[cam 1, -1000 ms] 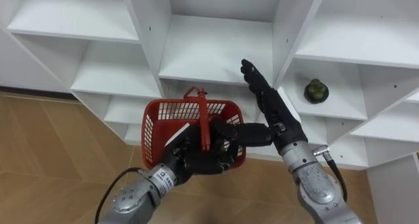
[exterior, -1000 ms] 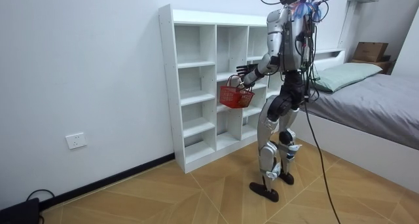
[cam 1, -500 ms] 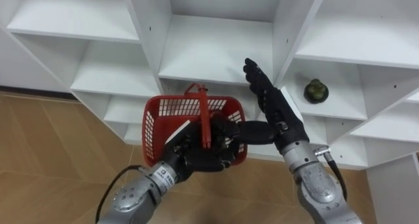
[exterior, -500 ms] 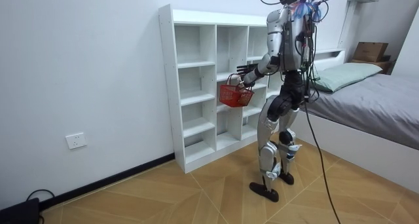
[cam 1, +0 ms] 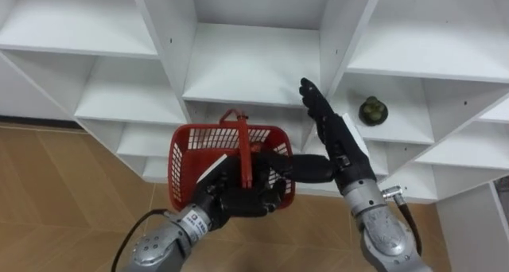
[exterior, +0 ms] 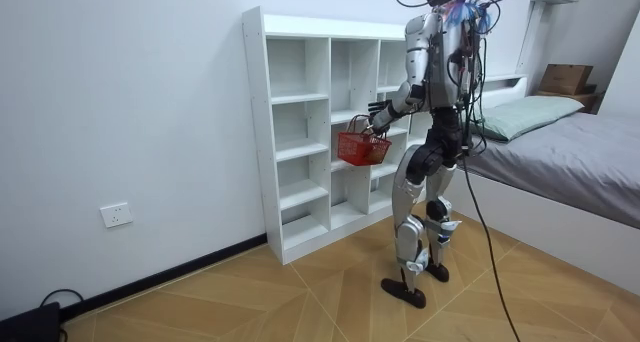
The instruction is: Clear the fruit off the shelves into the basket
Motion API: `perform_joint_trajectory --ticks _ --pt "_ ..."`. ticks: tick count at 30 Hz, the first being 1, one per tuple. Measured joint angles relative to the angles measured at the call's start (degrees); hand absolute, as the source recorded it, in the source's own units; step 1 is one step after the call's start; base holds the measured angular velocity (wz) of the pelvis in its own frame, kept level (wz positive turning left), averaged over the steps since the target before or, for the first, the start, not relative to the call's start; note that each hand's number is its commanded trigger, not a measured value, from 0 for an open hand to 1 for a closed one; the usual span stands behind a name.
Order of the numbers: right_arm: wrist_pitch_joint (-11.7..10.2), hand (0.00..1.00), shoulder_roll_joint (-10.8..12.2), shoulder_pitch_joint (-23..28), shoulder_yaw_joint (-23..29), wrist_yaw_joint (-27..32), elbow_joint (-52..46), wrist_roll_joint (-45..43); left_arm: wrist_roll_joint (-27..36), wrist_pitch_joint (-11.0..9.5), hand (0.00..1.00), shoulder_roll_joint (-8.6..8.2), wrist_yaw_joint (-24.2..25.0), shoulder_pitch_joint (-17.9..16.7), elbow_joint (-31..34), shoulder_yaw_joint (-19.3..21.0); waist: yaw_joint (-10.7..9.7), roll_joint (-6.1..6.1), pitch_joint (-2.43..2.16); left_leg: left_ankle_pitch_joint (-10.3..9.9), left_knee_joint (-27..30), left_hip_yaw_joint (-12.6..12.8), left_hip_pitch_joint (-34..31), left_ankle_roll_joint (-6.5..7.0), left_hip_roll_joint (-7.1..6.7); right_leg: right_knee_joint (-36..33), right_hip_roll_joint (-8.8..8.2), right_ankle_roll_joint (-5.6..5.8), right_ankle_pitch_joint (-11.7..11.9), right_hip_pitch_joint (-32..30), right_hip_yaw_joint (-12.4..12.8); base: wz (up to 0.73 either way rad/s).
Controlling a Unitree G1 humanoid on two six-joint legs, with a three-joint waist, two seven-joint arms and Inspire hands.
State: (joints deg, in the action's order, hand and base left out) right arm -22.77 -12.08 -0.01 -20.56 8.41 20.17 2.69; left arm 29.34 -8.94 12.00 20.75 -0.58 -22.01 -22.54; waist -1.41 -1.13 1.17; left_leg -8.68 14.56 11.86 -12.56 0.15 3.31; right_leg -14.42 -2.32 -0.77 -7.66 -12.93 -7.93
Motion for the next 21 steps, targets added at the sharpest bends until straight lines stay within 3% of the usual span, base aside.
perform_joint_trajectory --ticks 2,9,12,17,21 --pt "0.1 0.00 -0.3 0.6 0.0 0.5 -0.1 -0.3 0.0 0.0 1.00 0.08 -0.1 0.0 0.0 0.2 0.1 0.05 -0.03 0.0 -0.1 0.2 0.2 -0.02 0.02 0.0 0.06 0.00 0.0 0.0 0.1 -0.05" --pt "4.2 0.00 -2.0 6.4 1.9 3.4 0.0 -0.9 0.0 0.0 1.00 0.14 -0.5 -2.0 0.1 1.1 0.0 0.20 -0.21 -0.1 -0.3 1.1 0.5 -0.13 0.08 -0.2 0.33 0.00 0.0 -0.3 1.4 -0.08" --pt "4.9 0.00 -2.8 6.9 2.3 4.1 0.0 -0.9 -0.1 0.0 1.00 0.23 -0.4 -3.0 0.1 1.7 0.0 0.23 -0.26 -0.2 -0.4 2.1 1.2 -0.21 0.27 -0.4 0.52 -0.06 0.0 -0.3 2.3 -0.18" --pt "5.0 0.00 -2.9 7.8 4.3 4.7 -0.1 -1.2 -0.3 0.0 1.00 0.05 -0.7 -3.6 0.1 2.3 -0.1 0.38 -0.98 -0.2 -0.9 3.3 2.4 -0.28 0.47 -0.4 0.78 -0.18 0.2 -0.1 3.2 -0.14" --pt "5.0 0.00 -2.9 8.3 4.7 4.9 -0.2 -1.3 -0.3 -0.2 1.00 -0.13 -0.6 -3.6 0.1 3.1 -1.0 0.43 -1.02 -0.2 -1.1 4.1 3.5 -0.30 0.53 -0.6 0.85 -0.22 0.3 0.2 3.9 -0.13"
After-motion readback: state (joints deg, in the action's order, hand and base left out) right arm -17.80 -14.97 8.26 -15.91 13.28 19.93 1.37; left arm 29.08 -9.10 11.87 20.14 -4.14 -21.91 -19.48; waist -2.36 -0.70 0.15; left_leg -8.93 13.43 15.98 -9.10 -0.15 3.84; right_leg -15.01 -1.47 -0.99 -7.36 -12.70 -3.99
